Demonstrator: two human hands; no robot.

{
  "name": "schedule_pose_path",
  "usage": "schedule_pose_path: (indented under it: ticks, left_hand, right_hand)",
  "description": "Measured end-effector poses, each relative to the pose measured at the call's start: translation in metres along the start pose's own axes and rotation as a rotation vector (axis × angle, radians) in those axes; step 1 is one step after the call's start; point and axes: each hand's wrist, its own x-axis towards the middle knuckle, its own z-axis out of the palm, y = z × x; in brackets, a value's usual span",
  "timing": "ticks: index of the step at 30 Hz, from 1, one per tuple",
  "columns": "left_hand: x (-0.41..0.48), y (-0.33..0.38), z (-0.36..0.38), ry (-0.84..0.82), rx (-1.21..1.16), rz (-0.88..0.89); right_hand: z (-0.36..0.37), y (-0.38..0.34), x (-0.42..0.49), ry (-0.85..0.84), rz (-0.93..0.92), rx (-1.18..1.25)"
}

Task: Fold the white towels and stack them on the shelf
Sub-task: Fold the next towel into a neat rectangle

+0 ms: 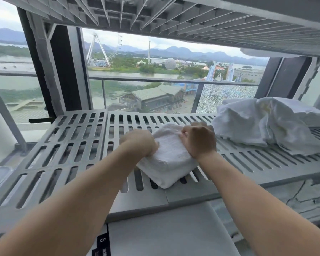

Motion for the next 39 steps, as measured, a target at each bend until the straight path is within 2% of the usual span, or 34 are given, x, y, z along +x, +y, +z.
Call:
schedule_pose_path:
  ticks: [4, 7, 10, 13, 18, 23, 26, 30, 34, 39]
  left_hand:
    - [-0.021, 0.036, -0.003, -0.01, 0.107, -0.065]
    - [-0.037, 0.062, -0.001, -0.006, 0.122, -0.115]
    - [-0.046, 0.084, 0.002, 0.007, 0.04, -0.134]
    - [-0.053, 0.1, 0.003, 0.024, -0.053, -0.18]
    - [-0.062, 0.102, 0.005, 0.06, -0.277, -0.241]
    - [-0.073, 0.109, 0.014, 0.109, -0.464, -0.252]
    - [-0.069, 0.111, 0.015, 0.136, -0.543, -0.276]
    - [-0.061, 0.113, 0.012, 0.16, -0.781, -0.284]
    - [-0.047, 0.123, 0.003, 0.299, -0.783, -0.152]
    - [-0.026, 0.141, -0.008, 0.596, -0.798, 0.011]
  right_hand:
    - [-0.007, 0.022, -0.005, -0.034, 0.136, 0.061]
    - [-0.014, 0.04, -0.008, -0.244, 0.285, 0.084]
    - [-0.017, 0.057, -0.008, -0.497, 0.373, 0.073]
    - [-0.018, 0.072, -0.01, -0.654, 0.354, 0.24]
    - [-0.022, 0.084, -0.016, -0.742, 0.245, 0.4]
    - [-0.016, 0.089, -0.03, -0.562, 0.275, 0.658]
    - [-0.014, 0.088, -0.034, -0.577, 0.286, 0.764]
    - [-0.016, 0.089, -0.033, -0.548, 0.282, 0.813]
    - [-0.025, 0.09, -0.026, -0.43, 0.243, 0.784]
    - [-0.044, 0.097, -0.001, -0.169, 0.254, 0.789]
